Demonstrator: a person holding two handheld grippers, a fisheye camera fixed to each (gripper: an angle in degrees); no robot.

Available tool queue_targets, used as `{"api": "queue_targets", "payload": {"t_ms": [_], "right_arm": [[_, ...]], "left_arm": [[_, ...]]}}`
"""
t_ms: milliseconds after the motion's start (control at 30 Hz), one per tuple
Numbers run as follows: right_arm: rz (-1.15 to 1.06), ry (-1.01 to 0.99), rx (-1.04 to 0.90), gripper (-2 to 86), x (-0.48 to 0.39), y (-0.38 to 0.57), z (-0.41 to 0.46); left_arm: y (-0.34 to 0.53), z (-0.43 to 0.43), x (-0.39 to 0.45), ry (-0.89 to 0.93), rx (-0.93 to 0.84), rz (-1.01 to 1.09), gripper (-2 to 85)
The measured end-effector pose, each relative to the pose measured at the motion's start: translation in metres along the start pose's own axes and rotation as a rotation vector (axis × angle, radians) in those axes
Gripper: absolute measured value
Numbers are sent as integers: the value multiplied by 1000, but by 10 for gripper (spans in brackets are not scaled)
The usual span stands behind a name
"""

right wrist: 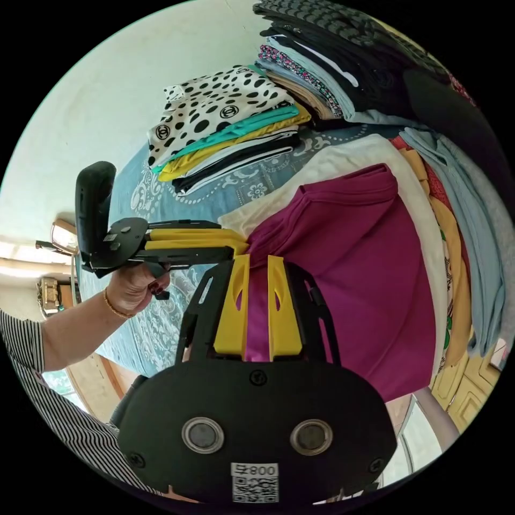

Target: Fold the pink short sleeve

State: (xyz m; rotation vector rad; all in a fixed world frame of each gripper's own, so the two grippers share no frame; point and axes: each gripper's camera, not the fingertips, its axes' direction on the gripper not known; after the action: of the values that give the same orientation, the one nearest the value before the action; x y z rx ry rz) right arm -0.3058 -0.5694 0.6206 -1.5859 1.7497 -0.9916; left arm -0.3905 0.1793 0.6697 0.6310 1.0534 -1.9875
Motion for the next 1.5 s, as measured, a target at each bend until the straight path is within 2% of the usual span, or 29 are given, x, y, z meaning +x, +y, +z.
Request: {"api": "queue_targets", "payload": {"t_ms": [233,433,767,1033,1167,1500], "right_arm": [[-16,-25,16,26,6,34,-13],[-3,-128,141,16,15,96,-62],[-61,-335,307,15,-14,212,-87],[-228,-511,394,13,-79,311,-97],[-307,-606,432,13,-119,376,-133],[-533,-639,519,11,-199,482,-254]], "left_arm": [[55,-42,21,62,113,-47,9],[122,-93,49,140,243,-59,8],[293,-186,104,171,425,-64,9],[473,-285,180,17,570,-115,6],[581,-353,253,-135,636,-184,6],[818,-499,419,-431,771,-289,6]]}}
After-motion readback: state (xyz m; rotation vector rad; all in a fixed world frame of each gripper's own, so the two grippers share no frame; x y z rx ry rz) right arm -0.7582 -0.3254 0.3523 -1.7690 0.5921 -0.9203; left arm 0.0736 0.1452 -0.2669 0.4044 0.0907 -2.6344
